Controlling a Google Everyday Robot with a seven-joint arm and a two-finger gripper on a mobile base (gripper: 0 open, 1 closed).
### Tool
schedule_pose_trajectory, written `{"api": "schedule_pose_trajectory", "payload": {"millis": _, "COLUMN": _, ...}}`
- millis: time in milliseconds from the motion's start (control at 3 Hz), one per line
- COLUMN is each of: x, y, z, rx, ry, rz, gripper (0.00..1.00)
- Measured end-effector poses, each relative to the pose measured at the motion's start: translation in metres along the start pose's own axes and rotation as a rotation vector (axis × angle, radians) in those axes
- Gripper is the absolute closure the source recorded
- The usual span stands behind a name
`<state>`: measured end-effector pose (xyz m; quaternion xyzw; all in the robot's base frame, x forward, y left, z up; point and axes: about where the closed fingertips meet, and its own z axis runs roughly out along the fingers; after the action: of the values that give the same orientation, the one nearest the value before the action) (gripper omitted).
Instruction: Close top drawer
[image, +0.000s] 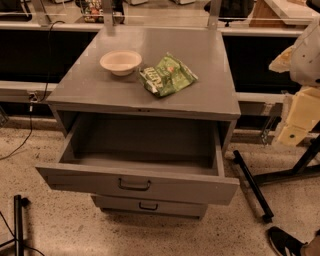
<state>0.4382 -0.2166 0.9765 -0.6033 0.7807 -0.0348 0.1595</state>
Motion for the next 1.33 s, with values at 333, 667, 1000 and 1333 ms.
{"api": "schedule_pose_trajectory", "payload": {"millis": 333, "x": 0.0, "y": 0.0, "z": 0.0, "rx": 0.0, "ry": 0.0, "rz": 0.0, "gripper": 0.0}}
{"api": "schedule_pose_trajectory", "payload": {"millis": 667, "x": -0.005, "y": 0.001, "z": 0.011, "rx": -0.038, "ry": -0.012, "rz": -0.034, "gripper": 0.0}}
{"api": "schedule_pose_trajectory", "payload": {"millis": 1000, "x": -0.021, "y": 0.023, "z": 0.036, "rx": -0.084, "ry": -0.086, "rz": -0.089, "gripper": 0.0}}
{"api": "schedule_pose_trajectory", "payload": {"millis": 1333, "x": -0.039, "y": 0.063, "z": 0.081, "rx": -0.116, "ry": -0.189, "rz": -0.074, "gripper": 0.18}}
